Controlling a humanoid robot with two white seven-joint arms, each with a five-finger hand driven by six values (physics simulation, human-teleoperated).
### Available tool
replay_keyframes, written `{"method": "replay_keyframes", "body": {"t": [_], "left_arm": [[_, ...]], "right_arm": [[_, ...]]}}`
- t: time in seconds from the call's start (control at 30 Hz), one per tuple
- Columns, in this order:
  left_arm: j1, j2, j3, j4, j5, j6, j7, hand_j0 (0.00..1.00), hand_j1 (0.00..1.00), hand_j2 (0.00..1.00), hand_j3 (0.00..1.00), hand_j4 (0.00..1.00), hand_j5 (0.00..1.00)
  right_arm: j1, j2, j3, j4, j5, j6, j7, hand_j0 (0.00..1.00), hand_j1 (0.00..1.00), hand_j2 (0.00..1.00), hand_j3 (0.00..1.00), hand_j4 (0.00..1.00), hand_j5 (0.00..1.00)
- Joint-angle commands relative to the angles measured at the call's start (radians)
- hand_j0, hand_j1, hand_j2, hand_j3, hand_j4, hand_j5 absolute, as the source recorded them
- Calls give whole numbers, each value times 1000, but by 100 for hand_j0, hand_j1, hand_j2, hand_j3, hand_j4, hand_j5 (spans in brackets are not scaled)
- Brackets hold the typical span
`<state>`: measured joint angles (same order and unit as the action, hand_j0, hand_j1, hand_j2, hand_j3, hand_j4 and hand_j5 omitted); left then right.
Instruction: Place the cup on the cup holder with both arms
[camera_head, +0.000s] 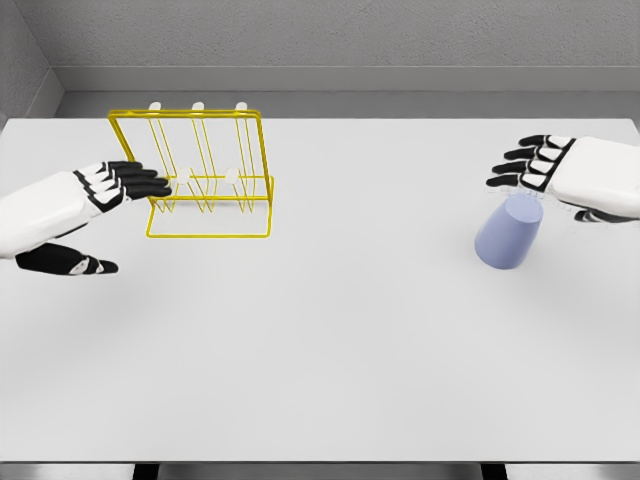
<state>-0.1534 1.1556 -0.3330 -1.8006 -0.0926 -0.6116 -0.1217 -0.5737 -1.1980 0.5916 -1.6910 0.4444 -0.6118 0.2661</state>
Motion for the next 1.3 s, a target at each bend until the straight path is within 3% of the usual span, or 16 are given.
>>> {"method": "replay_keyframes", "body": {"t": [0.0, 0.17, 0.27, 0.37, 0.47, 0.57, 0.77, 0.93, 1.03, 1.13, 1.27], "left_arm": [[0, 7, 0, 0, 5, 1, 1, 100, 100, 100, 100, 100, 100], [-5, 6, -4, 0, 4, 1, -1, 100, 100, 100, 100, 100, 100], [3, -25, -23, 0, 46, 1, 10, 100, 100, 100, 100, 100, 100], [3, -34, -77, 0, 160, 1, 10, 100, 100, 100, 100, 100, 100], [0, -37, -170, -2, 205, 1, 10, 100, 100, 100, 100, 100, 100], [0, -92, -265, -2, 215, 1, 11, 100, 100, 100, 100, 100, 100], [-9, -148, -373, 0, 214, 1, 11, 100, 100, 100, 100, 100, 100], [-11, -157, -399, 0, 215, 1, 10, 100, 100, 100, 100, 100, 100], [-66, -169, -422, 0, 318, 1, 11, 100, 100, 100, 100, 100, 100], [-147, -171, -512, 0, 422, 1, 11, 100, 100, 100, 100, 100, 100], [-213, -195, -577, 0, 531, 1, 10, 100, 100, 100, 100, 100, 100]], "right_arm": [[0, 20, 7, 11, 22, 1, 61, 100, 100, 100, 100, 100, 100], [-23, 44, 19, 51, 74, 1, 64, 100, 100, 100, 100, 100, 100], [-75, 87, 89, 102, 88, 1, 64, 100, 100, 100, 100, 100, 100], [-83, 112, 122, 111, 111, 1, 64, 100, 100, 100, 100, 100, 100], [-84, 126, 128, 136, 129, 1, 65, 100, 100, 100, 100, 100, 100], [-84, 127, 140, 139, 135, 1, 65, 100, 100, 100, 100, 100, 100], [-92, 146, 163, 183, 146, 1, 64, 100, 100, 100, 100, 100, 100], [-97, 173, 165, 200, 157, 1, 64, 100, 100, 100, 100, 100, 100], [-109, 193, 172, 225, 162, 1, 64, 100, 100, 100, 100, 100, 100], [-109, 212, 177, 234, 175, 1, 64, 100, 100, 100, 100, 100, 100], [-109, 212, 186, 232, 175, 1, 64, 100, 100, 100, 100, 100, 100]]}}
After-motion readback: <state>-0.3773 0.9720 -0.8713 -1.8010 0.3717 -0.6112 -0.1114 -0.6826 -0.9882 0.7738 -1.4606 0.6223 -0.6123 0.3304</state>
